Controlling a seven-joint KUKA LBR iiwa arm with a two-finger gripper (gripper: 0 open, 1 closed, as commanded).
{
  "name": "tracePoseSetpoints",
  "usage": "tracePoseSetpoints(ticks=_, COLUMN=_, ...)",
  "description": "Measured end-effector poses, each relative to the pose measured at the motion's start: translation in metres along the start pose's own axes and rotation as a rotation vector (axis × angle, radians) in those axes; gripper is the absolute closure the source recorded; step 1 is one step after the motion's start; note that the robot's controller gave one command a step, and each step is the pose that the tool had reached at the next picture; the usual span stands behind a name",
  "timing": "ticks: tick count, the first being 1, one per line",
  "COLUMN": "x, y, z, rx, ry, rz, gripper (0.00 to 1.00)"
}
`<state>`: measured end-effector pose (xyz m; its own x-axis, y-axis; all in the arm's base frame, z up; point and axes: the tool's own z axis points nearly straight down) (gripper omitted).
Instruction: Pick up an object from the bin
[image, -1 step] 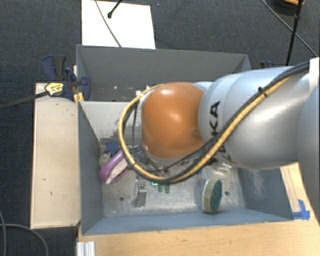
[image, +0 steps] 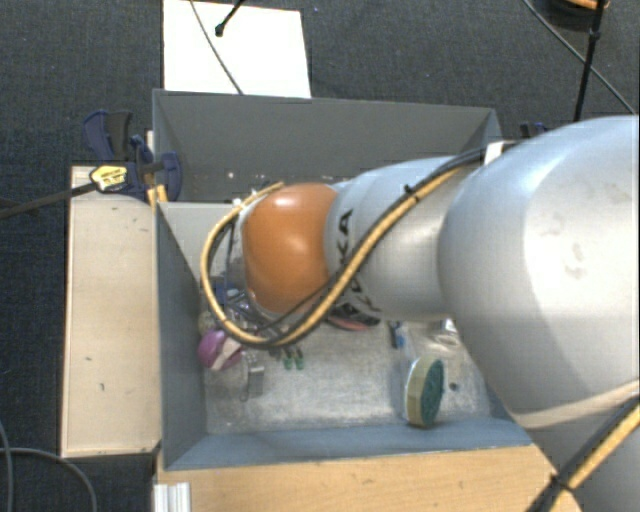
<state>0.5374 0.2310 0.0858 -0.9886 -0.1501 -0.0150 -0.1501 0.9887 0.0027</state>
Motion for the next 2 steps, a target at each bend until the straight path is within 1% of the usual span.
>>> tracePoseSetpoints(ticks=1, x=-0.034, y=0.002, z=0.012, rx=-0.003, ry=-0.002, rz=-0.016, gripper=0.0)
tracePoseSetpoints(ticks=2, x=-0.036, y=0.016, z=0.011, rx=0.004, ry=-0.002, rz=-0.04, gripper=0.0)
